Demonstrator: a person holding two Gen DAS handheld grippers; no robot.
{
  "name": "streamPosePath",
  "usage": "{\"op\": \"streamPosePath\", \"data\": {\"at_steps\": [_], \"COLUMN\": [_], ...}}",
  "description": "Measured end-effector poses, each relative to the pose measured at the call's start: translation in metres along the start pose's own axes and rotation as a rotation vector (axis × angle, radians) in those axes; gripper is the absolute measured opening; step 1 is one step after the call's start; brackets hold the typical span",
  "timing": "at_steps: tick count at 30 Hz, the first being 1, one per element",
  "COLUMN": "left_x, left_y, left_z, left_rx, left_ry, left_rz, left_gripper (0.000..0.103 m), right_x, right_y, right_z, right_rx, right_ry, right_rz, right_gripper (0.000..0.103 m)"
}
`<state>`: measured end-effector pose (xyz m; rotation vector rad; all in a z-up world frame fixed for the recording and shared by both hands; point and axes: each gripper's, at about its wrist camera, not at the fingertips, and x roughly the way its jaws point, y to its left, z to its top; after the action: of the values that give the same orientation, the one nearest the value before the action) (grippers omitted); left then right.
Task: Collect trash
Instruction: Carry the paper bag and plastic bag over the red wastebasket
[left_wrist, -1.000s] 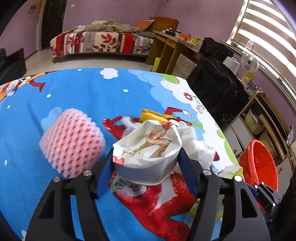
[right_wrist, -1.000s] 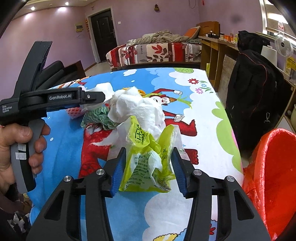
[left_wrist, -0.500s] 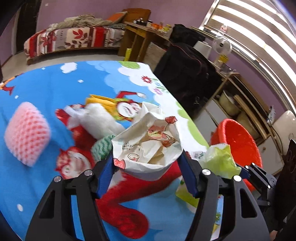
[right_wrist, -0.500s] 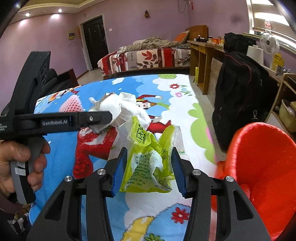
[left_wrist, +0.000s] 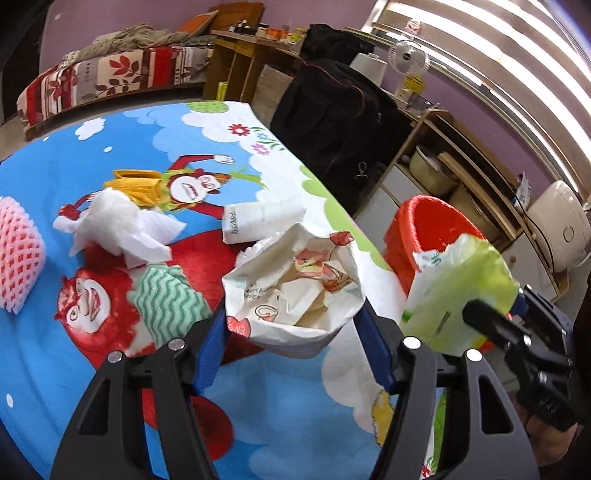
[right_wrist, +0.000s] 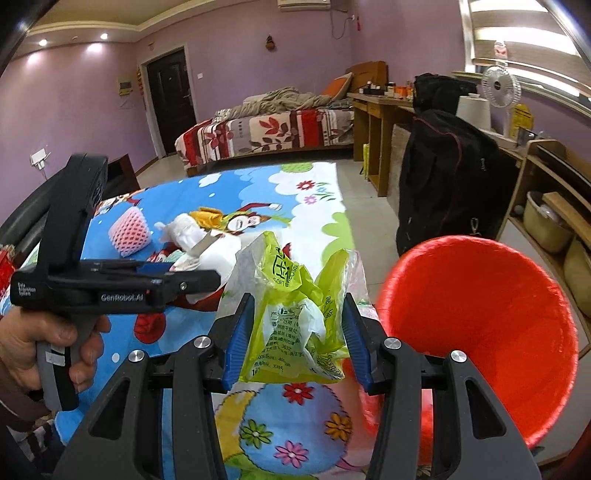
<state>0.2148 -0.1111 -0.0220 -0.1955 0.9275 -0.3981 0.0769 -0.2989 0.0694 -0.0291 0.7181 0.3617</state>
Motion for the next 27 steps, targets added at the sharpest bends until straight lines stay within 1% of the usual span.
{"op": "streamPosePath", "data": {"at_steps": [4, 7, 13, 22, 27], "left_x": [-0.006, -0.011, -0.019, -0.017, -0.01], "left_y": [-0.012, -0.023, -0.046, -0.077, -0.096], "left_z": [0.0, 0.001, 0.004, 0.009, 0.011], "left_rx": [0.026, 0.055, 0.106, 0.165, 0.2], "left_ry": [-0.012, -0.025, -0.047, -0.057, -0.054], "left_rz": [-0.007, 0.008, 0.01, 0.0, -0.006], "left_gripper": [0.063, 0.063, 0.063, 0.063, 0.063], "right_x": [-0.01, -0.016, -0.025, -0.038, -0.043], "right_y": [-0.011, -0.021, -0.036, -0.058, -0.072], "right_z": [-0.001, -0.001, -0.003, -0.003, -0.006], "right_rx": [0.023, 0.042, 0.069, 0.099, 0.111], "right_ry": [-0.016, -0.024, -0.038, -0.064, -0.07], "right_rz": [-0.017, -0.029, -0.051, -0.096, -0.142], "right_gripper": [0.046, 0.046, 0.046, 0.046, 0.046]}}
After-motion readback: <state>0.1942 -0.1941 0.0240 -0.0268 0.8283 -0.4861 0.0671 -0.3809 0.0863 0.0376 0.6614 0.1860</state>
